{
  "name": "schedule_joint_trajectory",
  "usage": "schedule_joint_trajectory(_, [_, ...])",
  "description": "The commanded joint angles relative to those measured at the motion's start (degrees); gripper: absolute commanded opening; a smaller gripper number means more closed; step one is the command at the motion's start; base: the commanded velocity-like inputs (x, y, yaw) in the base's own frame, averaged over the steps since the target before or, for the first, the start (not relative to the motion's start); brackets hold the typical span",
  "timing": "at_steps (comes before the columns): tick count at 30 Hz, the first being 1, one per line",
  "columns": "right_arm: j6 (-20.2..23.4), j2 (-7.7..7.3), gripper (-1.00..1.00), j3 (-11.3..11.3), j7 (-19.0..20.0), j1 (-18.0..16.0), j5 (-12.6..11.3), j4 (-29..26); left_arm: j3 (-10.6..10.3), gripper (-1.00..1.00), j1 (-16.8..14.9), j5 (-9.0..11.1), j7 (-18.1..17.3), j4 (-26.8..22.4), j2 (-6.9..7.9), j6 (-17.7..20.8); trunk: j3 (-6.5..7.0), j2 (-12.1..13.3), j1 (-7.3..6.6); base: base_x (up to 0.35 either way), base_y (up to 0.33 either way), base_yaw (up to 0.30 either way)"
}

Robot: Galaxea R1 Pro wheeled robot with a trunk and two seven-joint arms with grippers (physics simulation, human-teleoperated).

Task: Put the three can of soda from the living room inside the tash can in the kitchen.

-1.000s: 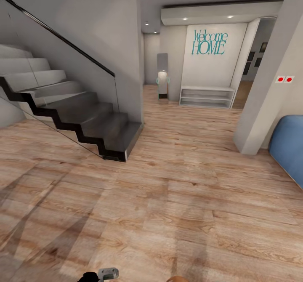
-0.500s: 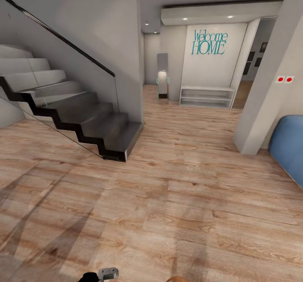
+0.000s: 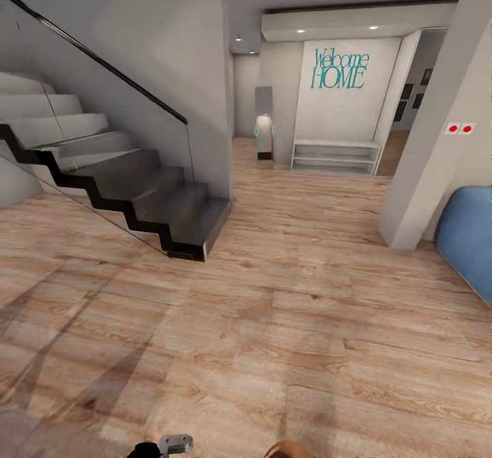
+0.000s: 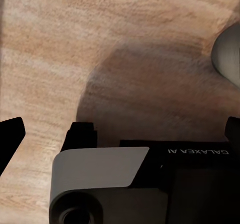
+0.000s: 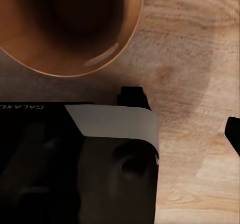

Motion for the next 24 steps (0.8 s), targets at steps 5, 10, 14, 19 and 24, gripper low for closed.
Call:
schedule_joint_trajectory(5, [0.0, -0.02, 1.00, 0.0, 0.0, 0.0, 0.0, 0.0, 0.0, 1.00, 0.0, 0.0, 0.1, 0.0, 0.00, 0.0, 0.00, 0.0, 0.00, -0.120, 0.000, 0.000])
schedule_joint_trajectory(10, [0.0, -0.03, 1.00, -0.1, -0.1, 0.0, 0.0, 0.0, -0.1, 1.00, 0.0, -0.1, 0.2, 0.0, 0.00, 0.0, 0.00, 0.0, 0.00, -0.047, 0.000, 0.000])
schedule_joint_trajectory(14, [0.0, -0.03, 1.00, -0.1, -0.1, 0.0, -0.1, 0.0, -0.1, 1.00, 0.0, -0.1, 0.2, 0.0, 0.00, -0.1, 0.00, 0.0, 0.00, -0.033, 0.000, 0.000])
schedule_joint_trajectory(19, [0.0, -0.03, 1.00, -0.1, -0.1, 0.0, -0.1, 0.0, -0.1, 1.00, 0.0, -0.1, 0.2, 0.0, 0.00, -0.1, 0.00, 0.0, 0.00, -0.045, 0.000, 0.000])
schedule_joint_trajectory(24, [0.0, -0.03, 1.00, -0.1, -0.1, 0.0, 0.0, 0.0, -0.1, 1.00, 0.0, -0.1, 0.2, 0.0, 0.00, -0.1, 0.00, 0.0, 0.00, -0.020, 0.000, 0.000])
